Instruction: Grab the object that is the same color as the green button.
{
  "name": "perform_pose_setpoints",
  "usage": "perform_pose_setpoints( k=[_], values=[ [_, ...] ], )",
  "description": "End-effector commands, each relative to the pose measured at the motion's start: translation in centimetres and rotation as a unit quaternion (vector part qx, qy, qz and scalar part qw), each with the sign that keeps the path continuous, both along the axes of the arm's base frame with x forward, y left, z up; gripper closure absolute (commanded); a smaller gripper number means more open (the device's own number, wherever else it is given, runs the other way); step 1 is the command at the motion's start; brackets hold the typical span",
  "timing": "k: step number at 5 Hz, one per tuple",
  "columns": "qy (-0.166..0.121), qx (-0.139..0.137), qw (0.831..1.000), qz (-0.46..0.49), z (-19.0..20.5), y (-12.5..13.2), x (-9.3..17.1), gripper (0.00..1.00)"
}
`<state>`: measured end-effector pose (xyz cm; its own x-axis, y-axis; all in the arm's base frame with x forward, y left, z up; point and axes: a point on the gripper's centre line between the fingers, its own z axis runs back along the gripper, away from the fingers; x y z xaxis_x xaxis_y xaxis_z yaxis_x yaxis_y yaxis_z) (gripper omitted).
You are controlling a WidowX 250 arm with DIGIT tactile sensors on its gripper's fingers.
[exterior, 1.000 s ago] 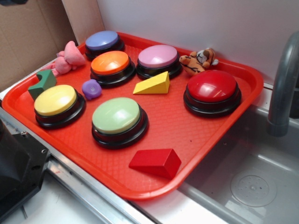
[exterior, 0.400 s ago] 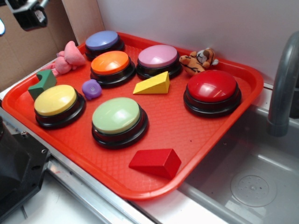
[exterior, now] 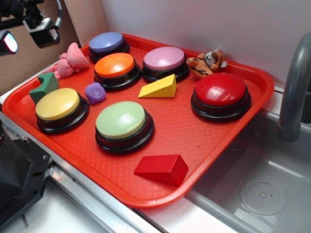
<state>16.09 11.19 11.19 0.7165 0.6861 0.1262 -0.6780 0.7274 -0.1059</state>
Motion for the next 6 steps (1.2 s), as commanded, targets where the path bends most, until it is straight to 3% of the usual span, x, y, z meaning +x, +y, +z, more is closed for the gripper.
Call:
perform_pose_setpoints(
  k=[1,5,6],
  values=[
    [-0.013,0.012,0.998,0.058,-3.1,2.2,0.5,0.00],
    [0.011,-0.010,0.996,0.093,-9.0,3.5,1.4,0.00],
    [0.007,-0.011,0.996,0.091,-9.8,3.4,1.5,0.51]
  ],
)
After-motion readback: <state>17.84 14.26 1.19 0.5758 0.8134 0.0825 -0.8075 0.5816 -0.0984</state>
